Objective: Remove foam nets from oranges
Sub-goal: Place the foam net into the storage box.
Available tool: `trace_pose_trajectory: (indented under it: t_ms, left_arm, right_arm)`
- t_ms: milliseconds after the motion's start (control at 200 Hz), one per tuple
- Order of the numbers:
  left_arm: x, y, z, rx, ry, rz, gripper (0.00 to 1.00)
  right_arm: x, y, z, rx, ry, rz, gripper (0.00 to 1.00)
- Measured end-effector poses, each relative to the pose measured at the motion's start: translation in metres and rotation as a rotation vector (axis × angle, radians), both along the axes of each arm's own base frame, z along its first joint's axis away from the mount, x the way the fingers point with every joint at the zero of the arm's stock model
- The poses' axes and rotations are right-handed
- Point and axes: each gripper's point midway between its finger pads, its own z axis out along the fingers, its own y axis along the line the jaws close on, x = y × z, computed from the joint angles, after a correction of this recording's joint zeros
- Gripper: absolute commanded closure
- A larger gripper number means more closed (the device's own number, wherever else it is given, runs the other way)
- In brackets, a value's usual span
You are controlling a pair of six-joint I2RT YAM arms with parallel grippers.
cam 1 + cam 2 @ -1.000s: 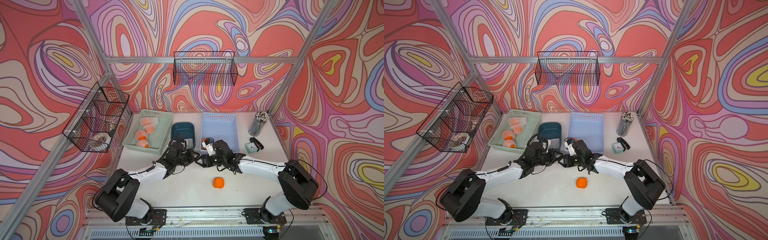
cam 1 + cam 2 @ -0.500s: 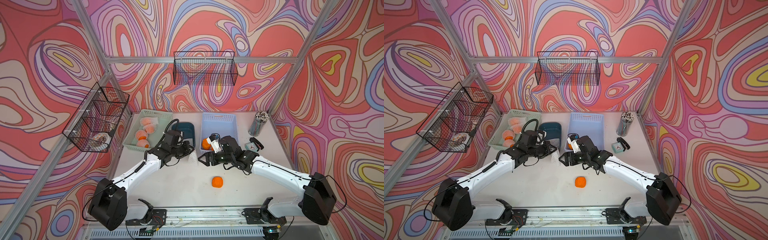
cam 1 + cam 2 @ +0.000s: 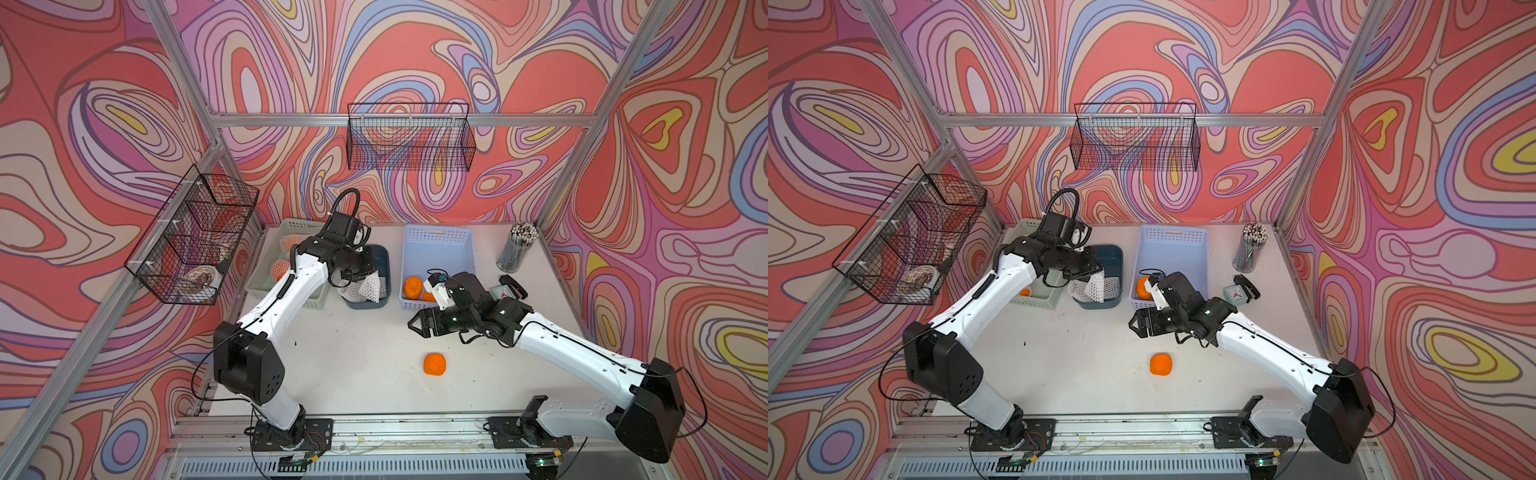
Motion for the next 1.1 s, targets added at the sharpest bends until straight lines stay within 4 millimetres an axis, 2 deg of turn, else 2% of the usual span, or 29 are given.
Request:
trace_pose_trajectory:
  t_ms: [210, 250, 315, 391, 411, 491, 651, 811, 916, 982, 1017, 1097]
  left_arm:
    - [0.023, -0.004, -0.042, 0.074, 0.103, -0.01, 1.0]
    - [0.027, -0.005, -0.048, 0.085, 0.117, -0.012, 0.95]
    - [0.034, -0.006, -0.057, 0.104, 0.138, -0.01, 0.79]
    - [0.039, -0.005, -0.064, 0.127, 0.151, -0.002, 0.71]
    - [0.04, -0.004, -0.066, 0.134, 0.153, 0.0, 0.67]
    - [0.041, -0.001, -0.065, 0.147, 0.157, 0.011, 0.49]
    - [0.05, 0.002, -0.045, 0.153, 0.116, 0.028, 0.35]
    - [0.054, 0.007, -0.034, 0.162, 0.095, 0.045, 0.27]
    - [0.054, 0.012, -0.039, 0.179, 0.116, 0.054, 0.24]
    - [0.055, 0.014, -0.044, 0.189, 0.128, 0.061, 0.2]
    - [0.056, 0.014, -0.045, 0.194, 0.133, 0.062, 0.13]
    - [0.059, 0.015, -0.047, 0.202, 0.139, 0.071, 0.1]
  right_arm:
    - [-0.009, -0.007, -0.013, -0.059, 0.07, 0.001, 0.15]
    - [-0.01, -0.008, -0.014, -0.064, 0.076, 0.0, 0.15]
    - [-0.011, -0.009, -0.015, -0.069, 0.084, 0.0, 0.15]
    - [-0.013, -0.01, -0.016, -0.074, 0.091, -0.001, 0.15]
    - [-0.013, -0.011, -0.017, -0.075, 0.094, -0.002, 0.15]
    - [-0.015, -0.012, -0.019, -0.079, 0.105, 0.0, 0.15]
    - [-0.019, -0.014, -0.024, -0.09, 0.125, 0.003, 0.15]
    - [-0.02, -0.014, -0.028, -0.097, 0.142, 0.005, 0.15]
    - [-0.021, -0.013, -0.033, -0.104, 0.158, 0.008, 0.15]
    - [-0.022, -0.013, -0.036, -0.109, 0.165, 0.007, 0.15]
    - [-0.022, -0.014, -0.037, -0.11, 0.169, 0.006, 0.15]
    - [-0.023, -0.014, -0.038, -0.112, 0.172, 0.004, 0.15]
